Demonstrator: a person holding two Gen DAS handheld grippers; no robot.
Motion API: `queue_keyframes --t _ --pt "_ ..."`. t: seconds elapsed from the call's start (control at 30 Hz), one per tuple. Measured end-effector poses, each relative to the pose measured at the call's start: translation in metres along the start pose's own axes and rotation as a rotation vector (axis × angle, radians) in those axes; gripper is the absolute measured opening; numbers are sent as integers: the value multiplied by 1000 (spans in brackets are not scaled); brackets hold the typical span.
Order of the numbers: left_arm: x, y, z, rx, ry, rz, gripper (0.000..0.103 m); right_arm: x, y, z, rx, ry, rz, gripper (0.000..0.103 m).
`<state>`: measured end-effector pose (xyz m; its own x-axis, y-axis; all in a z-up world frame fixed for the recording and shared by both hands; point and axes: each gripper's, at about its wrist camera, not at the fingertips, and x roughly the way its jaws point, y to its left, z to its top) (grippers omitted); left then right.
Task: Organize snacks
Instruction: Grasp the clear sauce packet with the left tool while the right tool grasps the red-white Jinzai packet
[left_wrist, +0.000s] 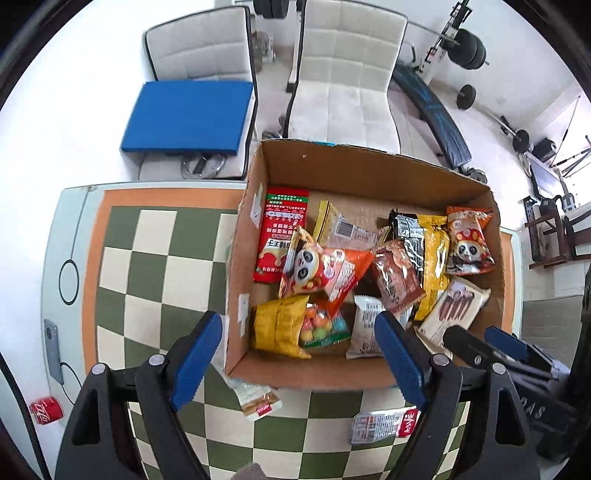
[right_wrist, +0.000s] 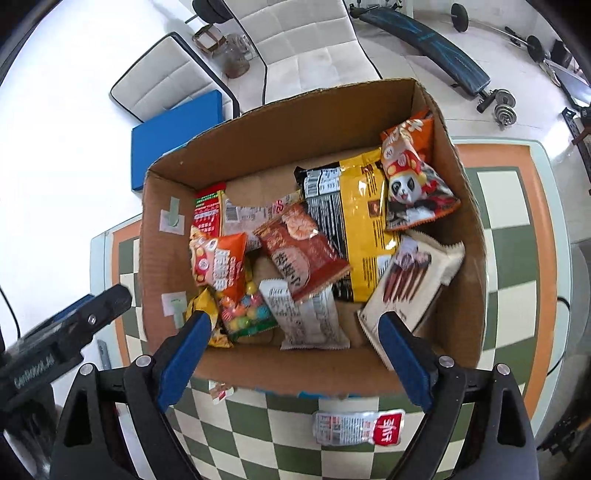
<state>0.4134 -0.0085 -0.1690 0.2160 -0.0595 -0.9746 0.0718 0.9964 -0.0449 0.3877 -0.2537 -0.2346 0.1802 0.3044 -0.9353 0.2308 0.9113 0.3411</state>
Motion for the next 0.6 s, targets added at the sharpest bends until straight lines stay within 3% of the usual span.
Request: queue_keyframes --t 0.4,0.6 --pt "-41 -2 -37 8 -77 -11 84 -39 6 -45 -24 -65 -25 94" --pt "-59 -2 -63 -3 -153 -15 85 -59 -2 -74 2 -91 11 94"
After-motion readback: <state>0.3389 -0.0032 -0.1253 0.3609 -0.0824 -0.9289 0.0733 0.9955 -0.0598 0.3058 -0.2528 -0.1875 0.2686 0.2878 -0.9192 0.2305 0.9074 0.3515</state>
